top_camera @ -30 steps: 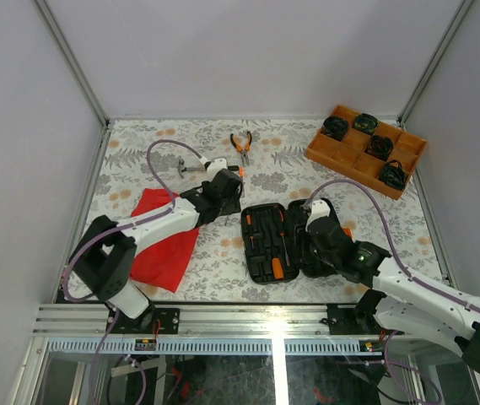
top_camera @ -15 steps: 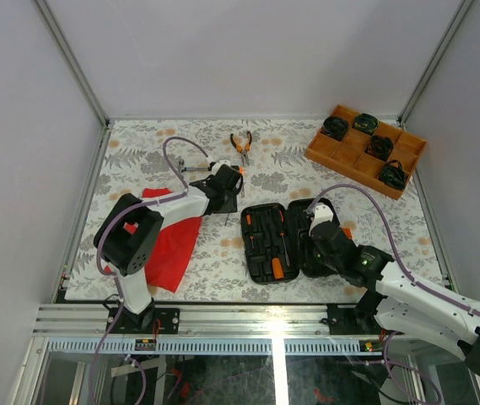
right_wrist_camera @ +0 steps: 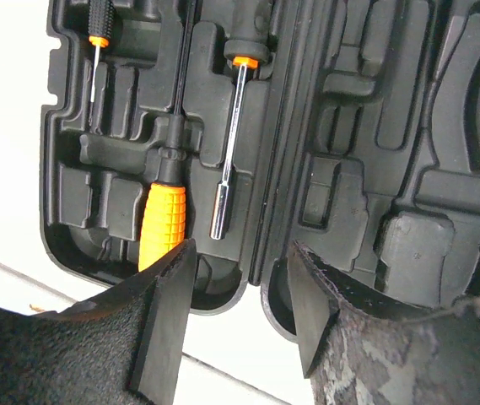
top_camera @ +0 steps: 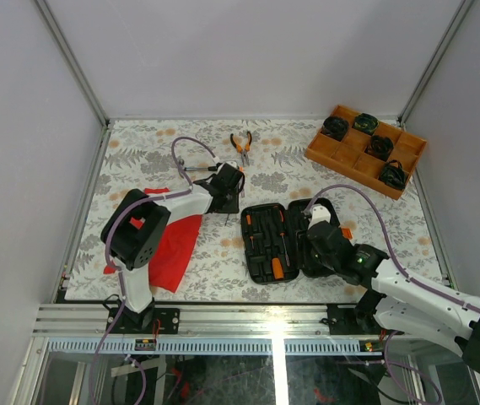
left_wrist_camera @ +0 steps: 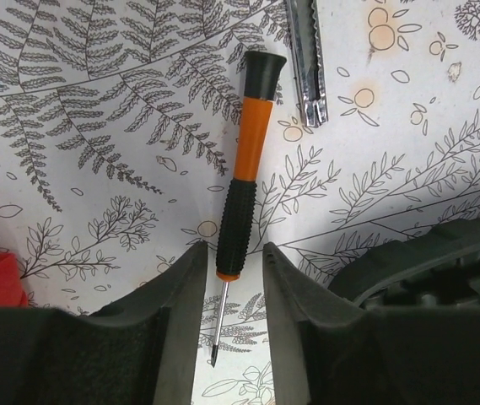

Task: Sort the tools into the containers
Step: Pick up the screwdriver from the center of the board.

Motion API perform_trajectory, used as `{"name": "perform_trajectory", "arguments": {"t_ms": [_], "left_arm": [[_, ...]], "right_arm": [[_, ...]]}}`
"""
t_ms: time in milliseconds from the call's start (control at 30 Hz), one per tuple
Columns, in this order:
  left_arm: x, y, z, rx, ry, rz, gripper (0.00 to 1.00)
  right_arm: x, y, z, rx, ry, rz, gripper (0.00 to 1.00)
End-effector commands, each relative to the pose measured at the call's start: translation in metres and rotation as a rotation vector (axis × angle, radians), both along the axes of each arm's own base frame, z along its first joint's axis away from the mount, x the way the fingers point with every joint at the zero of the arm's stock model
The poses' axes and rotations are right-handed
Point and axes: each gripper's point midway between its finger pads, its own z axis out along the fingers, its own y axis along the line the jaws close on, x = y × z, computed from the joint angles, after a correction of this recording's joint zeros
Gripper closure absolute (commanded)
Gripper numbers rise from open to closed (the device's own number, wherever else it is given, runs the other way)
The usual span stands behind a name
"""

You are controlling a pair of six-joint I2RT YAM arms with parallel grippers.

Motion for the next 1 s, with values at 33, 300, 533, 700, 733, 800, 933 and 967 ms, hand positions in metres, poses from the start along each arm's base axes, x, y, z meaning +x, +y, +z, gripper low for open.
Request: {"name": "perform_trajectory", "arguments": {"t_ms": [33,300,533,700,733,800,933,967], "left_arm": [[0.006,-0.003,-0.006,-0.004,-0.002,-0.016,0.75],[-0.007,0.009,-0.001,0.003,-0.013,0.002,0.94],[-0.020,0.019,0.026,-0.034,-0.060,0.031,1.00],[-0.032,0.022,0.064,-0.115,-0.129,0.034,1.00],[-0.038,0.021,0.068,-0.139,-0.134,0.019,1.00],[-0.048,0.014,0.083,-0.211,-0.160,-0.034,1.00],[-0.069,-0.002,0.116,-0.369,-0.212,-0.125,1.00],[-0.074,-0.006,0.125,-0.411,-0.224,-0.143,1.00]], "right_arm": [[0.002,0.004,-0.001,0.034,-0.007,-0.029,0.46],[0.003,0.004,-0.007,0.060,0.006,-0.069,0.46],[0.011,0.011,0.003,0.075,-0.014,-0.084,0.46],[0.021,0.019,0.027,0.139,-0.054,-0.119,0.46],[0.023,0.020,0.032,0.161,-0.061,-0.132,0.46],[0.028,0.024,0.044,0.218,-0.086,-0.157,0.45],[0.038,0.032,0.077,0.345,-0.145,-0.208,0.46],[0.041,0.035,0.090,0.399,-0.174,-0.216,0.46]]}}
